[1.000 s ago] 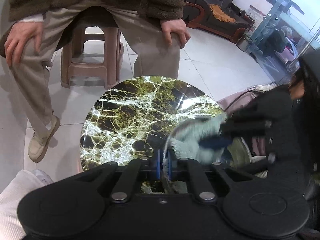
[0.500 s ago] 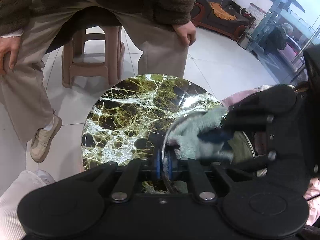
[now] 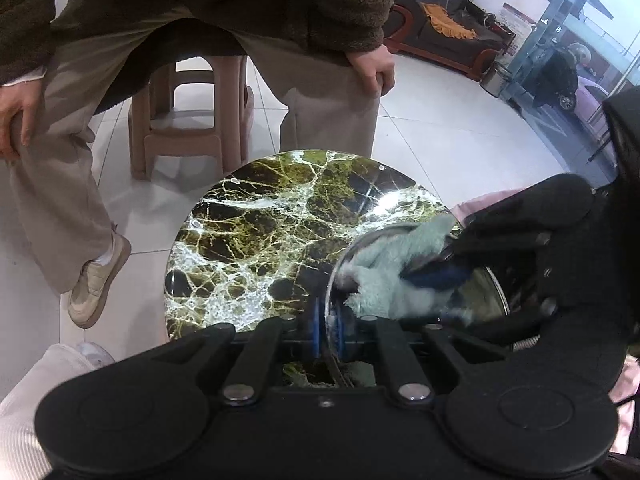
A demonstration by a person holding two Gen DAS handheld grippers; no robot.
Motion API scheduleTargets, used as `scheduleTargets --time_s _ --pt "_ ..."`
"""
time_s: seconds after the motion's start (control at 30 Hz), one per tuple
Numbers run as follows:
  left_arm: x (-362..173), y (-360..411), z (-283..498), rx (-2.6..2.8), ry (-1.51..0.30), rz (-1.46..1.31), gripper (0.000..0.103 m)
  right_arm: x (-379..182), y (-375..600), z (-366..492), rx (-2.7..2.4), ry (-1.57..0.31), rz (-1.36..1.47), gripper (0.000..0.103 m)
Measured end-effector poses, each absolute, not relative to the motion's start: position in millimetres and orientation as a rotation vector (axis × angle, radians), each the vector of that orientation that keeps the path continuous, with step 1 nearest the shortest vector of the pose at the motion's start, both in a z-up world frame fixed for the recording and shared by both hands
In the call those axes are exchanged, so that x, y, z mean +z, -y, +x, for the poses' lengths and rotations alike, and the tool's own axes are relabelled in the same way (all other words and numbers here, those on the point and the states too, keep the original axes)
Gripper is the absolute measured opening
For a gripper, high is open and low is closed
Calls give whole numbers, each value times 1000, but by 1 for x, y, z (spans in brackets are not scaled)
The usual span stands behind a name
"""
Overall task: Clean bowl
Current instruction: 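Hold the bowl rim with the left gripper while the right gripper wipes the bowl bottom with the towel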
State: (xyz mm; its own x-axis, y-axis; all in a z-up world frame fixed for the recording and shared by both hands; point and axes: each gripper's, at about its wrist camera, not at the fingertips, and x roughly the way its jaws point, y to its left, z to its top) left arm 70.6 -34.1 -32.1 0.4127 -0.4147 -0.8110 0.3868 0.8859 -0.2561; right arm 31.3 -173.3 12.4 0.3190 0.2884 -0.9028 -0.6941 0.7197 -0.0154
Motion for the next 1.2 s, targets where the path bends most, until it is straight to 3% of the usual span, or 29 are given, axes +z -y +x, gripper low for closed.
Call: scheduleTargets --time_s 1.2 --pt "-32 39 62 -451 -1041 -43 9 9 167 12 718 -1158 -468 25"
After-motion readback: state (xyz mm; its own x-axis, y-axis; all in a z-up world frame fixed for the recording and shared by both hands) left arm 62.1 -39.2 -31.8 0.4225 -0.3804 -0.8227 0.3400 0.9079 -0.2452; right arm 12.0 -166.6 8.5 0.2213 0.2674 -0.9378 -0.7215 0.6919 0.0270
